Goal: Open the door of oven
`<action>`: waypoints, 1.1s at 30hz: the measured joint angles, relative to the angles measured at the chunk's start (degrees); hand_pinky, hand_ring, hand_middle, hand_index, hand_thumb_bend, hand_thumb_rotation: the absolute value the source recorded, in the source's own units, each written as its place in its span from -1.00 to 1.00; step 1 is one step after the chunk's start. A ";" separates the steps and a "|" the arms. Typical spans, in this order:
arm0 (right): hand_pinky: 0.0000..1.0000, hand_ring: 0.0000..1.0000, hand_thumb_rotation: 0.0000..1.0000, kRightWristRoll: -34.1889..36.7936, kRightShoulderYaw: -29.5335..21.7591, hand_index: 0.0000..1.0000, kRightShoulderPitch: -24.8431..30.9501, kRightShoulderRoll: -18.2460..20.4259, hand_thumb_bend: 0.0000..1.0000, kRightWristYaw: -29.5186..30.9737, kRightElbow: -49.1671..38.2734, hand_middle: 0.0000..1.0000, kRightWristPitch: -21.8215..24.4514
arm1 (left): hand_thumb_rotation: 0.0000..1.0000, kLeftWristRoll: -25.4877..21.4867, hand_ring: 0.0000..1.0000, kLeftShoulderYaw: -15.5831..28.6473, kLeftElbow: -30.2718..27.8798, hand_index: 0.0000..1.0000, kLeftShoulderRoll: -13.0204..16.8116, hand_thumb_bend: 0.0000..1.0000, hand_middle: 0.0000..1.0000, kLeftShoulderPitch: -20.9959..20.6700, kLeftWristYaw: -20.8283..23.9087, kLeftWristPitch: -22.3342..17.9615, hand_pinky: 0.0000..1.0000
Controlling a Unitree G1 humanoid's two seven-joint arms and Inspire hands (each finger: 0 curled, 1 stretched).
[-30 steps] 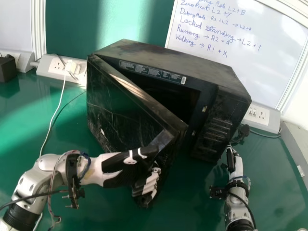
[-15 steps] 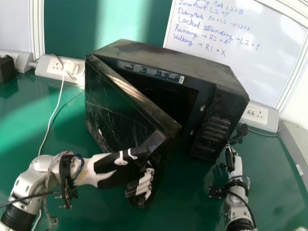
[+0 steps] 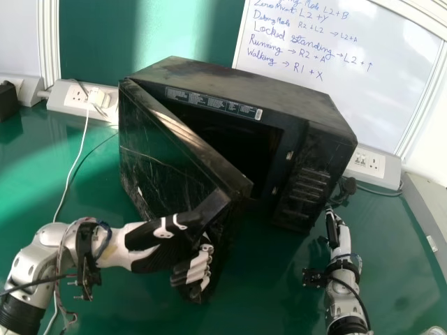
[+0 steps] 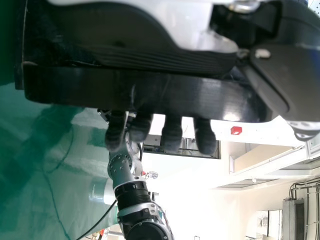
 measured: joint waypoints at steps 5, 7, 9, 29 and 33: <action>0.58 0.76 1.00 0.05 -0.06 0.90 -0.07 0.00 0.30 0.01 0.00 0.87 -0.01 | 0.38 0.00 -0.98 0.96 0.69 -0.82 0.05 0.29 -0.90 0.09 -0.04 -0.51 -1.00; 0.57 0.74 1.00 0.05 -0.07 0.89 -0.07 0.00 0.32 0.01 0.00 0.86 -0.01 | 0.39 0.01 -0.98 1.36 0.85 -0.82 0.13 0.27 -0.90 0.15 -0.09 -0.42 -1.00; 0.57 0.73 1.00 0.03 -0.05 0.88 -0.06 -0.01 0.33 0.01 0.01 0.85 0.00 | 0.42 0.00 -0.98 1.57 1.15 -0.82 0.42 0.26 -0.89 0.15 -0.30 -0.19 -1.00; 0.59 0.76 1.00 0.01 0.16 0.87 -0.06 -0.15 0.30 0.01 0.03 0.85 0.07 | 0.45 -0.13 -1.00 4.65 -3.66 -0.84 1.31 0.32 -0.93 3.70 -0.28 3.11 -1.00; 0.55 0.73 0.99 0.01 0.14 0.85 -0.07 -0.15 0.27 0.00 0.03 0.84 0.11 | 0.42 -0.45 -0.95 4.97 -3.56 -0.78 1.59 0.26 -0.87 3.90 -0.75 2.94 -1.00</action>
